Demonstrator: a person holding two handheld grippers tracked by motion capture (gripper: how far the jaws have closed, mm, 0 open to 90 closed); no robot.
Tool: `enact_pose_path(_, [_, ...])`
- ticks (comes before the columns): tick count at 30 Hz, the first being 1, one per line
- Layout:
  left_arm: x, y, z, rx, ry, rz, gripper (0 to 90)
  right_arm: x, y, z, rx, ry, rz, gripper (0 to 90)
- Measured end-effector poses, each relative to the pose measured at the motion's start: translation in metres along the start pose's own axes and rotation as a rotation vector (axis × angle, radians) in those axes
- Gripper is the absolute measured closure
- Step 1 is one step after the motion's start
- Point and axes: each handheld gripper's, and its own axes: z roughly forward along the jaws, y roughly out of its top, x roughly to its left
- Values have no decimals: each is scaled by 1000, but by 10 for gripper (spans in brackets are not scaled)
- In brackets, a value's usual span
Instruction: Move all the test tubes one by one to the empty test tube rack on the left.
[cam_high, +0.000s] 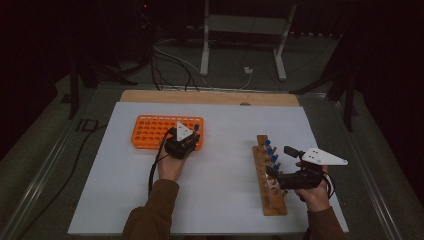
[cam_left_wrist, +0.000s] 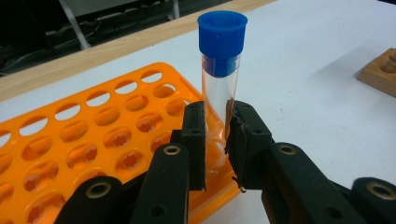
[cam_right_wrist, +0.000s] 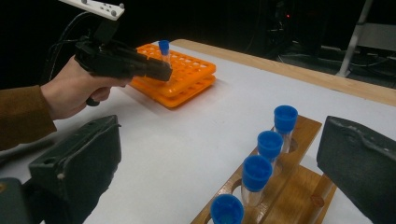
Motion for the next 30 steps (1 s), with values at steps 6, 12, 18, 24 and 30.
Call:
enact_pose_path(6, [-1, -2, 3, 41, 2, 11, 777, 1, 0, 0, 4, -1, -5, 2])
enact_pose_path(12, [0, -3, 5, 48, -1, 4, 777, 0, -1, -1, 6, -3, -8, 2])
enact_pose_path(18, [-1, -2, 4, 53, 4, -5, 765, 0, 0, -2, 6, -7, -8, 2])
enact_pose_path(24, [3, -4, -1, 31, -5, -75, 547, -2, -1, -3, 10, -12, -5, 2])
enact_pose_path(30, [4, -2, -13, -16, -40, -141, 305, -3, -4, -3, 31, -20, -9, 3])
